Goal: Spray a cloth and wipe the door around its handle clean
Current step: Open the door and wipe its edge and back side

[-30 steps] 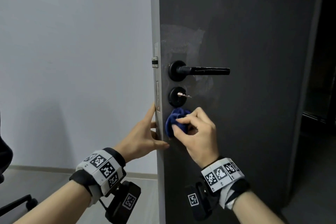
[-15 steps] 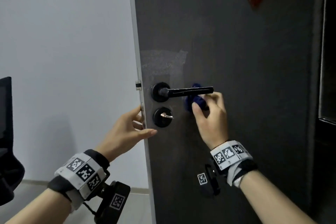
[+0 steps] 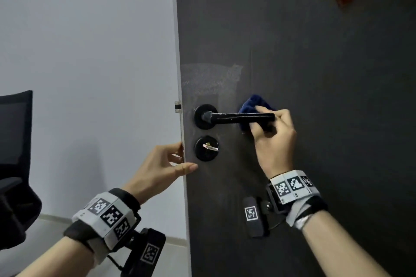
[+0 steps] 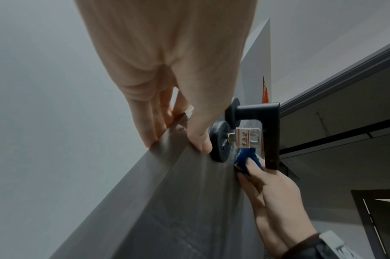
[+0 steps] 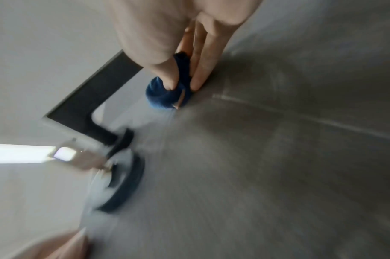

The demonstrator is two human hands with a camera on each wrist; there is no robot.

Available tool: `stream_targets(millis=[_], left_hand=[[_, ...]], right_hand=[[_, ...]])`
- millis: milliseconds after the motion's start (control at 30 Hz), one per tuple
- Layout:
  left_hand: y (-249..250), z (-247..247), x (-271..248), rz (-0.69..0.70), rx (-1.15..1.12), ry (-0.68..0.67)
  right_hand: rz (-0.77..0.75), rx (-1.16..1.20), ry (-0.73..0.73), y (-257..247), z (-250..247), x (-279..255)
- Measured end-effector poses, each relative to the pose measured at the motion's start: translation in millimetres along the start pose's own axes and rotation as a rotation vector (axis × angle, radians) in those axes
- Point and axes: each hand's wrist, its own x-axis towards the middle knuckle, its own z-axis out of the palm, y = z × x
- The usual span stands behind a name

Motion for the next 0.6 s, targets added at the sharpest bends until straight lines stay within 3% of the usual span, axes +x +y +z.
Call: stream_targets(millis=[100, 200, 400, 600], left_hand=[[-5.2, -2.7, 4.7, 0.004, 0.013, -0.005], [-7.8, -4.8, 7.2, 0.013, 0.005, -0.012], [-11.9, -6.1, 12.7, 0.03, 0.007, -0.019], [-15.3, -4.7, 15.5, 0.041, 0.021, -0.007]], right_hand=[[0.041, 0.153, -0.125, 0.8, 2.0, -12.3], [0.043, 0.15, -0.176, 9.1, -4.0, -19.4], [-0.179, -0.024, -0.212, -0.6, 24.8, -45.9], [-0.296, -0.076, -0.235, 0.2, 32.5, -48.1]])
